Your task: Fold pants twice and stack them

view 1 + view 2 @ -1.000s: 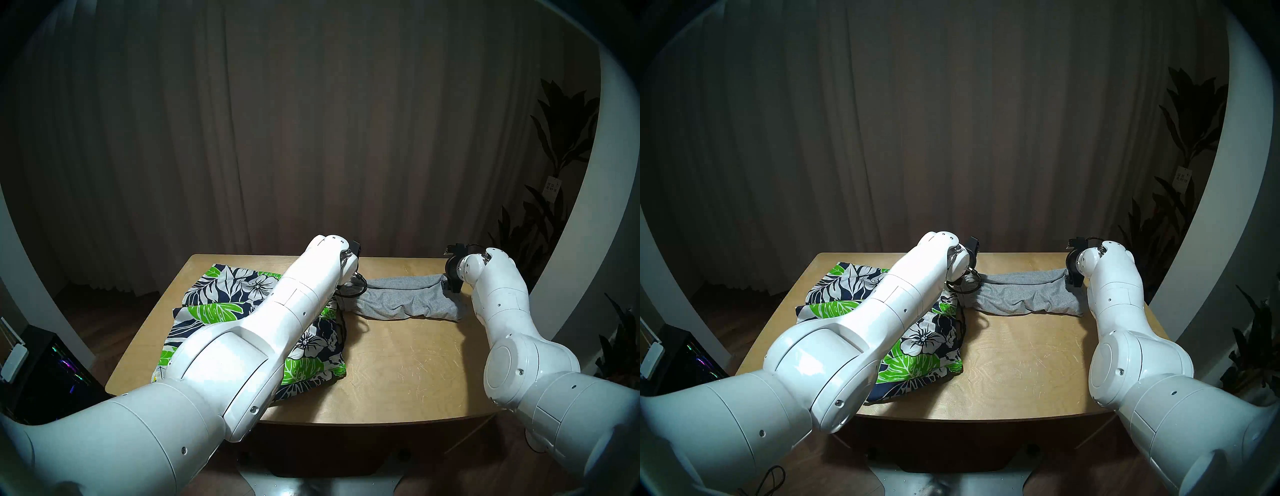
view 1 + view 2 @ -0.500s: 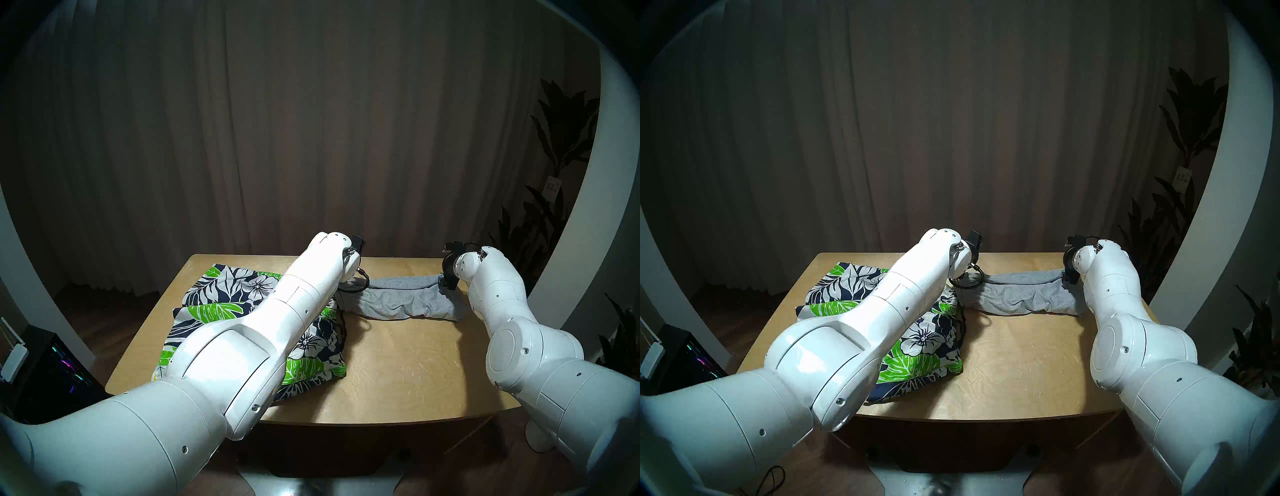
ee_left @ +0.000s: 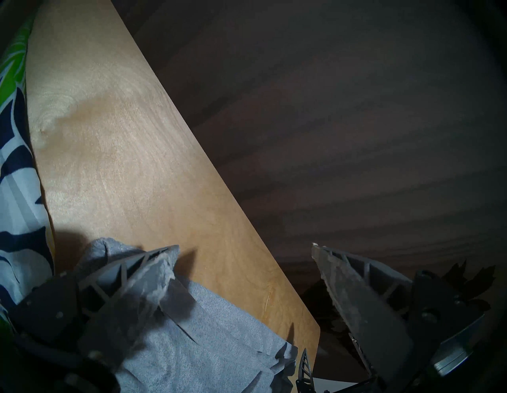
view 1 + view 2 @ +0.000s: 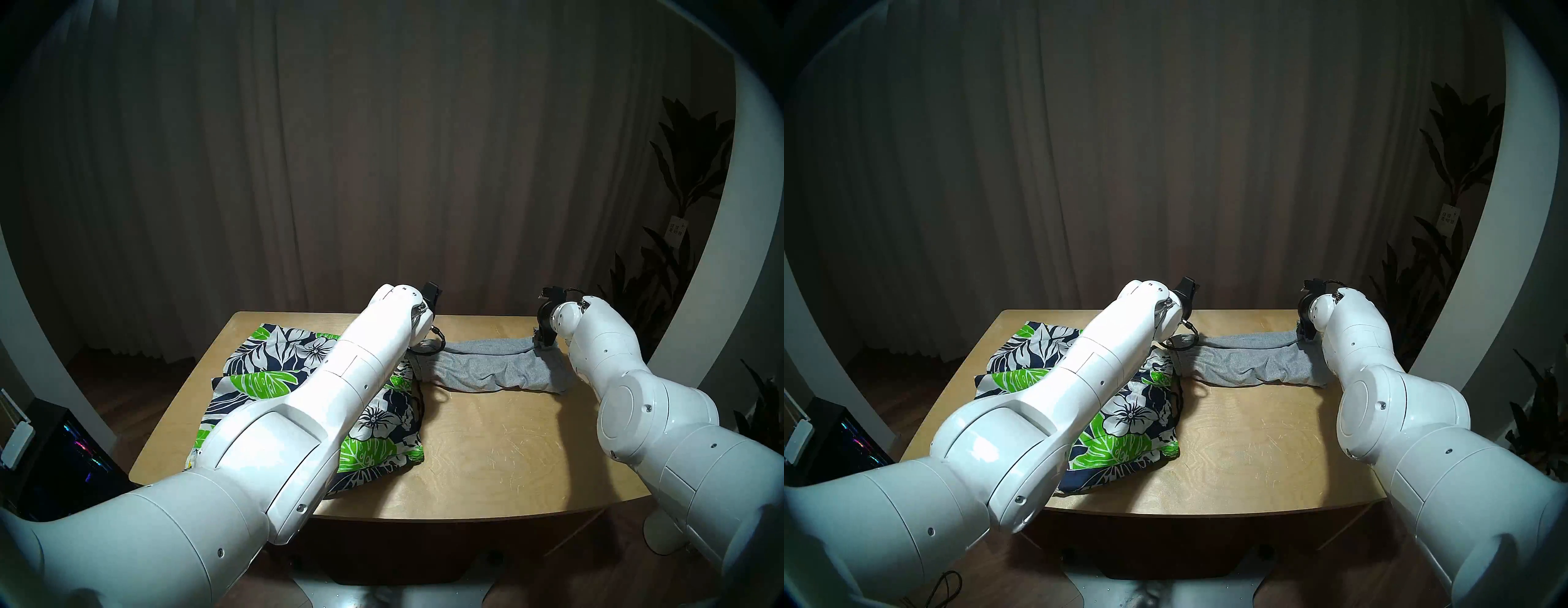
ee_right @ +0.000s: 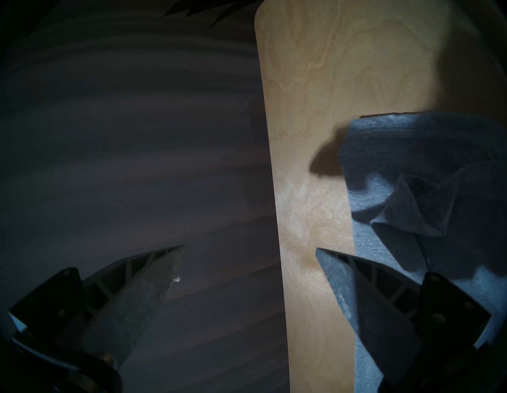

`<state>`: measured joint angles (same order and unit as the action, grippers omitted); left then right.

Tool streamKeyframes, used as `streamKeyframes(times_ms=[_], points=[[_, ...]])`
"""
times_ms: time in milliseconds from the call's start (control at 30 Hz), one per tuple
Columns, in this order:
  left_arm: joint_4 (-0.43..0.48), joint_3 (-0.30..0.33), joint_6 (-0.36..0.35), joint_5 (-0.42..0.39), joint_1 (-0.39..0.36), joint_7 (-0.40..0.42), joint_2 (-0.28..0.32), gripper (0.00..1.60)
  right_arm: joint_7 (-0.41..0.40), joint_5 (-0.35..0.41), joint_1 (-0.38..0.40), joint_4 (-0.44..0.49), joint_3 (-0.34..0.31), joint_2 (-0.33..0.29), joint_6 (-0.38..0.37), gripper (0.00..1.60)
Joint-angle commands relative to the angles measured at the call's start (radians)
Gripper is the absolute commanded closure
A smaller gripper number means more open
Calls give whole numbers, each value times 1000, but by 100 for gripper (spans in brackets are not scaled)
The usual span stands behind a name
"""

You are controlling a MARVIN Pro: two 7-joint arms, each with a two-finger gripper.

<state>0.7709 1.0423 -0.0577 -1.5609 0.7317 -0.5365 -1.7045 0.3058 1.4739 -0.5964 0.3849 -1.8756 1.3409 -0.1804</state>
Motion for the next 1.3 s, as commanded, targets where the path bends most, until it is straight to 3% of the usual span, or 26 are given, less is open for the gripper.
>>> streamKeyframes(times_ms=[0,167,200,267,467,1267], points=[[110,-22,23,39,23,96,41,0,-59,-3,70,36,12,-2,-18,0],[204,-30,37,55,63,173,84,0,-93,-3,68,71,22,7,-51,0],[163,-30,40,57,41,165,75,0,-96,-2,67,76,22,9,-56,0],[226,-30,44,60,72,217,101,0,-106,-3,59,91,28,14,-70,0],[292,-26,58,68,113,283,143,0,-118,-1,31,123,37,24,-109,0],[551,11,74,75,300,390,279,0,-148,26,-80,244,76,69,-240,0]])
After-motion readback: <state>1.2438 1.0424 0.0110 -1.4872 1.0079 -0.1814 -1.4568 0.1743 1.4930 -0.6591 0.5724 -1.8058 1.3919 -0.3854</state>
